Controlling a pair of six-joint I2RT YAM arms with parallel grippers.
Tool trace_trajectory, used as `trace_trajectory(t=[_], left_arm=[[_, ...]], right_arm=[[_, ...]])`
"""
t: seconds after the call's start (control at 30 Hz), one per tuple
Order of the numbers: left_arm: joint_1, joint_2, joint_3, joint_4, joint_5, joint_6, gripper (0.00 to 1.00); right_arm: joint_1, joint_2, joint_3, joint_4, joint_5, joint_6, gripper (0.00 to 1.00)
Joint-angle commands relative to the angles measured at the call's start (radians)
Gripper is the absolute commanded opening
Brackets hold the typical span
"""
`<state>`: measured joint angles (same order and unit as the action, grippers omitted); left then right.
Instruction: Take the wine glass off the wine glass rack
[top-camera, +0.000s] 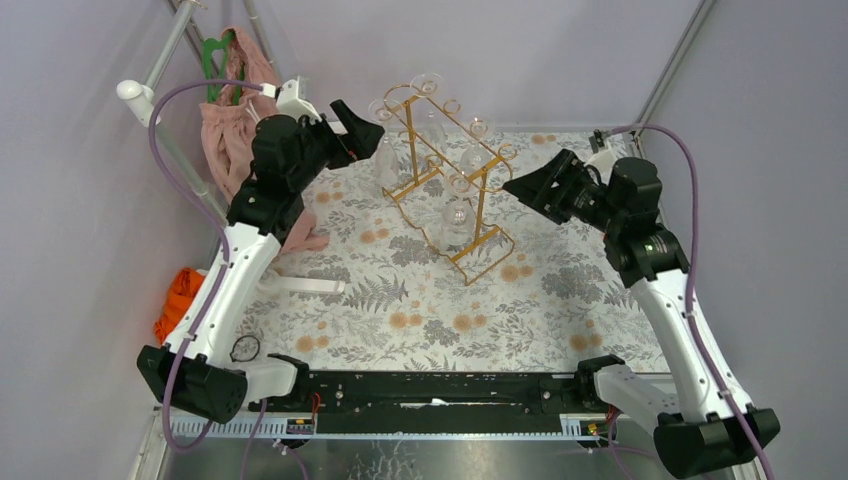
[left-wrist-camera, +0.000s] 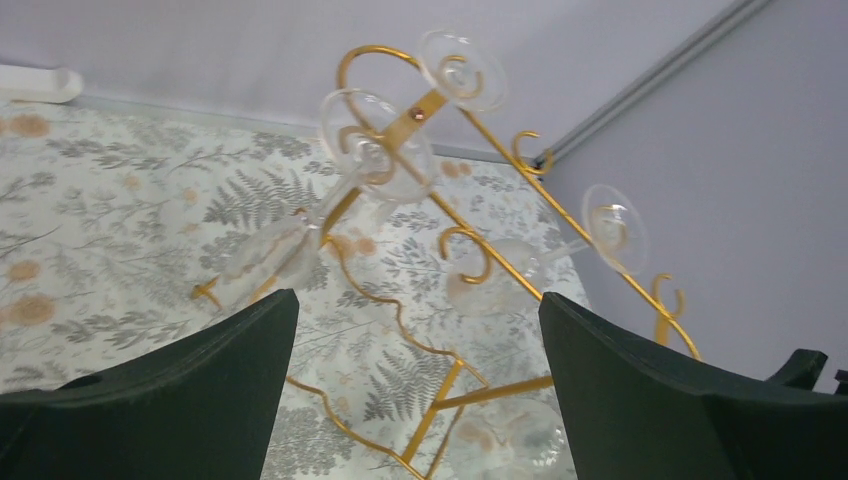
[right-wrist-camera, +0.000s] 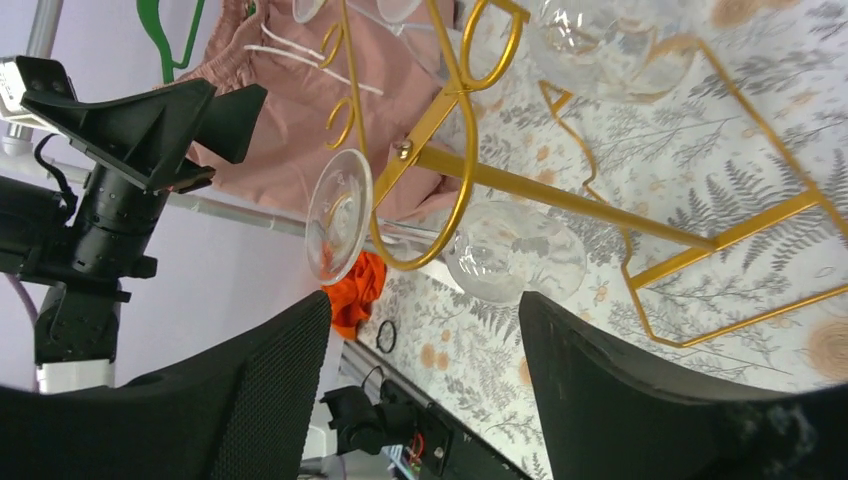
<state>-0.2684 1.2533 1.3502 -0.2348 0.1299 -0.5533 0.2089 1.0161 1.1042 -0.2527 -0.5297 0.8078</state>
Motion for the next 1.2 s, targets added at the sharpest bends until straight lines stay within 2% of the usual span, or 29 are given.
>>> trace_trajectory(t=[0.0, 0.1, 0.2, 0.23, 0.3, 0.37, 0.5, 0.6, 0.7, 0.8, 0.83, 0.93, 1.17], left_arm=[[-0.005, -0.003, 0.051, 0.064, 0.145, -0.045, 0.99], [-0.003, 0.021, 0.102, 0.078, 0.272, -0.064, 0.99], [0.003, 0.013, 0.110, 0.135, 0.297, -0.087, 0.99], [0.006, 0.000, 0.099, 0.162, 0.287, -0.096, 0.99], [0.015, -0.027, 0.042, 0.267, 0.237, -0.171, 0.99], [0.029, -0.035, -0.010, 0.327, 0.172, -0.294, 0.99], [0.052, 0.074, 0.108, 0.203, 0.256, -0.346, 0.99], [0.079, 0.114, 0.102, 0.185, 0.322, -0.427, 0.99], [0.146, 0.122, -0.010, 0.354, 0.485, -0.621, 0.98], [0.217, 0.161, -0.132, 0.638, 0.632, -0.866, 0.87], [0.232, 0.179, -0.151, 0.676, 0.657, -0.907, 0.83], [0.255, 0.214, -0.164, 0.663, 0.679, -0.918, 0.79], [0.257, 0.239, -0.125, 0.567, 0.637, -0.845, 0.78]], right_arm=[[-0.004, -0.104, 0.092, -0.102, 0.163, -0.090, 0.80], [-0.003, -0.180, 0.107, -0.127, 0.264, -0.095, 0.81], [-0.003, -0.279, 0.112, -0.100, 0.324, -0.122, 0.78], [-0.004, -0.303, 0.119, -0.097, 0.340, -0.135, 0.81], [-0.003, -0.333, 0.151, -0.125, 0.404, -0.162, 0.99], [-0.003, -0.352, 0.179, -0.153, 0.462, -0.181, 1.00], [-0.003, -0.396, 0.163, -0.108, 0.514, -0.194, 1.00], [-0.003, -0.381, 0.207, -0.180, 0.582, -0.206, 1.00], [-0.003, -0.346, 0.255, -0.262, 0.630, -0.265, 0.98], [-0.003, -0.353, 0.244, -0.272, 0.658, -0.293, 0.96], [-0.003, -0.362, 0.231, -0.266, 0.675, -0.293, 0.96], [-0.003, -0.382, 0.202, -0.252, 0.699, -0.297, 0.96], [-0.004, -0.373, 0.166, -0.241, 0.702, -0.287, 0.94]])
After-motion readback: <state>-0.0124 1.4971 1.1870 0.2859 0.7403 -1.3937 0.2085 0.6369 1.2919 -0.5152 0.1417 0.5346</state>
